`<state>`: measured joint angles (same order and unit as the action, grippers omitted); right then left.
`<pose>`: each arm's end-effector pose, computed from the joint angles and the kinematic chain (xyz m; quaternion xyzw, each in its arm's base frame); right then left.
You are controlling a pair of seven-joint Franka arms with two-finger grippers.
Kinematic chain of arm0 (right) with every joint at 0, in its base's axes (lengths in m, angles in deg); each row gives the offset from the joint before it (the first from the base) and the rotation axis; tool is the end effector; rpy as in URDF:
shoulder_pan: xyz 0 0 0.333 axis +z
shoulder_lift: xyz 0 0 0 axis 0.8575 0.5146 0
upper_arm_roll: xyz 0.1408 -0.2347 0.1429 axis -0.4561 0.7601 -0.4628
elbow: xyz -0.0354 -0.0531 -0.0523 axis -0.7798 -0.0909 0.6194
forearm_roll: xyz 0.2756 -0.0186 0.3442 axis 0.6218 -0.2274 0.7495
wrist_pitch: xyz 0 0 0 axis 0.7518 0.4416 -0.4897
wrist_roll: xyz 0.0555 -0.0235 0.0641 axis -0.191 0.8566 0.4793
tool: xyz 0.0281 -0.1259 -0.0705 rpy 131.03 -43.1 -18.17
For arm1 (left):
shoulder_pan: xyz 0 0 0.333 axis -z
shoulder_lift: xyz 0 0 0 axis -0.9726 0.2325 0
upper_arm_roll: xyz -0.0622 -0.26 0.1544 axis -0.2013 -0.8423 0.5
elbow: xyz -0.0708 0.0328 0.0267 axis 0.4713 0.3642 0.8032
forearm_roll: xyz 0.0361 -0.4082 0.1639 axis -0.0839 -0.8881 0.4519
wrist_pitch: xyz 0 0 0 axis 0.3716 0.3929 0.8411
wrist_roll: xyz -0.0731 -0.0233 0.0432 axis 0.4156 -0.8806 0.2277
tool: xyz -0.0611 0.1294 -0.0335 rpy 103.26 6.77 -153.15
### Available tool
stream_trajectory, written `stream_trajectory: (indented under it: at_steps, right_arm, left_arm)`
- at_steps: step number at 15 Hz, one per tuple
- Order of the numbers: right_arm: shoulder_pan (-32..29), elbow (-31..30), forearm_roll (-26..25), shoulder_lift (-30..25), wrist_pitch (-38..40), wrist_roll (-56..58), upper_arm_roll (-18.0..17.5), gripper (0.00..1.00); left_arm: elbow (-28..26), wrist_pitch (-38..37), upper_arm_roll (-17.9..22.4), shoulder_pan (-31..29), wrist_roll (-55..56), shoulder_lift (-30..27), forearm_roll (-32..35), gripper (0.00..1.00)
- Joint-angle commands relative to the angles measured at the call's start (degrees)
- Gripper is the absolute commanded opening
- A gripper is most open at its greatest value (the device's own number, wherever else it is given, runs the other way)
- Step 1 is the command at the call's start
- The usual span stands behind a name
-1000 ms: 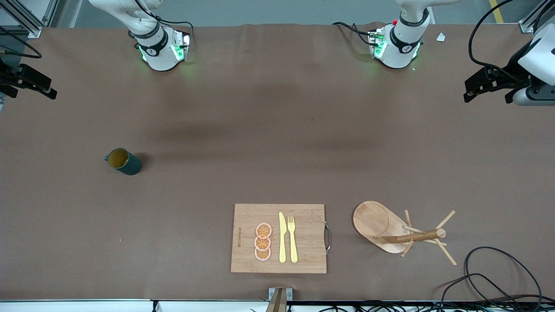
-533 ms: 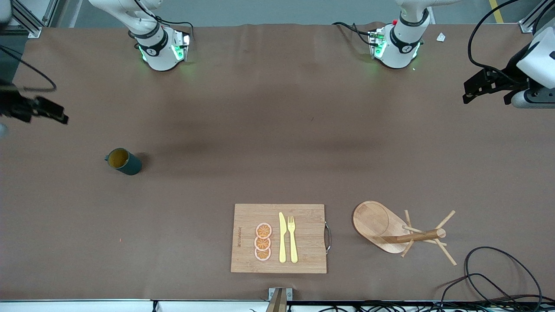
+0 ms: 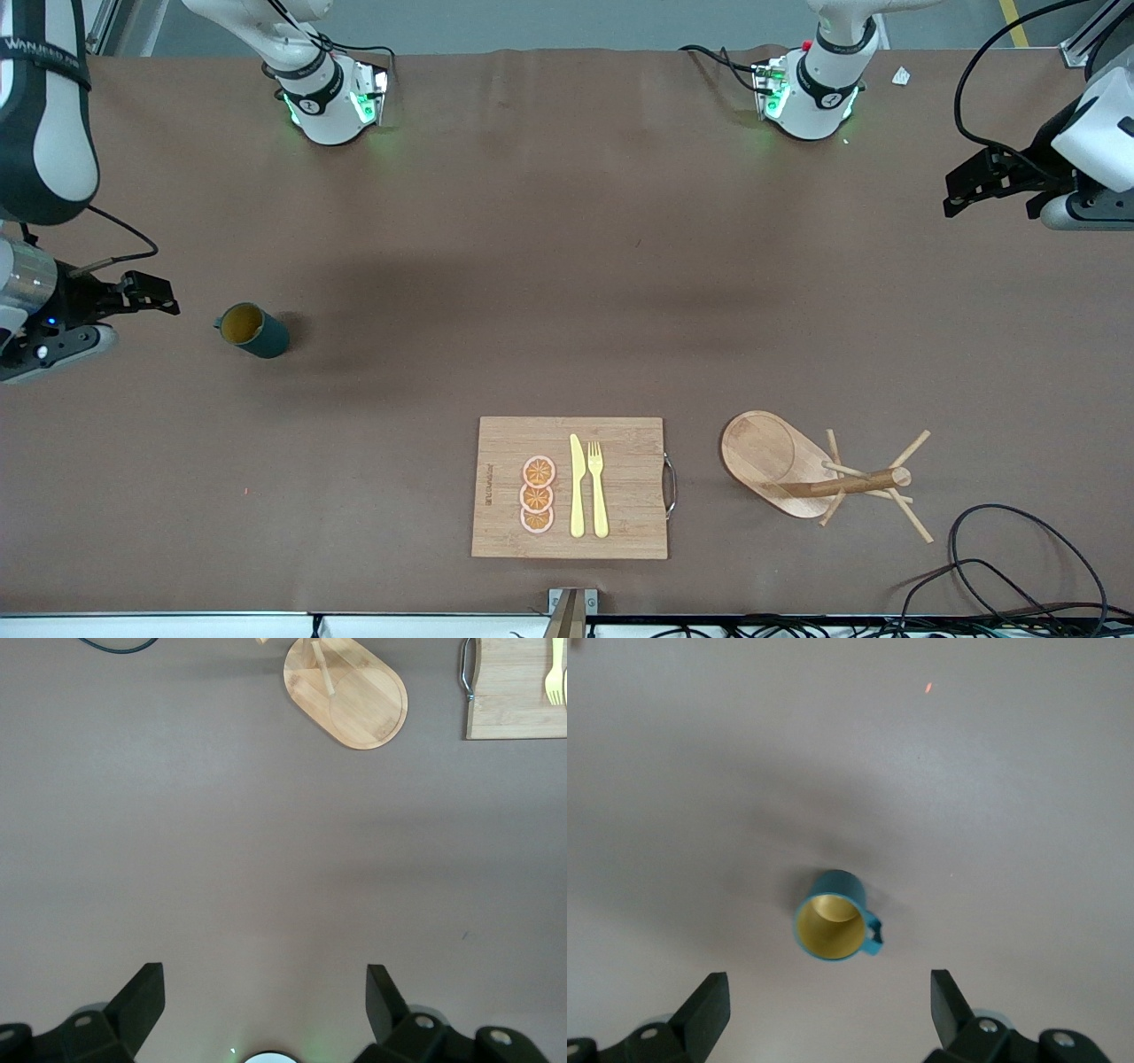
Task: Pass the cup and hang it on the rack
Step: 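Reach the right gripper to the teal mug and grasp its rim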
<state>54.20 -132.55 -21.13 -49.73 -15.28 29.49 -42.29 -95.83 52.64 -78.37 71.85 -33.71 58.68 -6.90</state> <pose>0.6530 -0.0765 0.3999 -0.9700 -0.2372 0.0492 0.0186 0.5826 -0.0598 0.5996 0.9996 -0.0188 -0.0210 0.0012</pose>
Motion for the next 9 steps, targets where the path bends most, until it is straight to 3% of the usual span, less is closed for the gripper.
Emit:
stream_trajectory:
  at_steps: [1, 4, 6, 9]
  right_arm:
    - [-2.5, -9.0, 0.3, -1.4, -8.7, 9.3, -0.8, 1.00]
    - [-4.0, -15.4, 0.7, 0.6, -18.7, 16.5, -0.8, 1.00]
    - [-4.5, -16.1, 3.6, 3.9, -21.9, 23.3, -0.8, 0.99]
    - [-5.5, -17.8, 4.3, 8.6, -28.3, 30.4, -0.8, 0.99]
  left_arm:
    - [1.6, -0.7, -0.1, -0.5, 0.2, 0.4, -0.3, 1.00]
    - [1.6, -0.7, 0.0, -0.5, 0.1, 0.4, -0.3, 1.00]
    - [1.8, -0.7, 0.0, -0.4, 0.1, 0.3, -0.4, 1.00]
    - [1.8, 0.0, 0.1, -0.4, 0.1, 0.3, -0.5, 1.00]
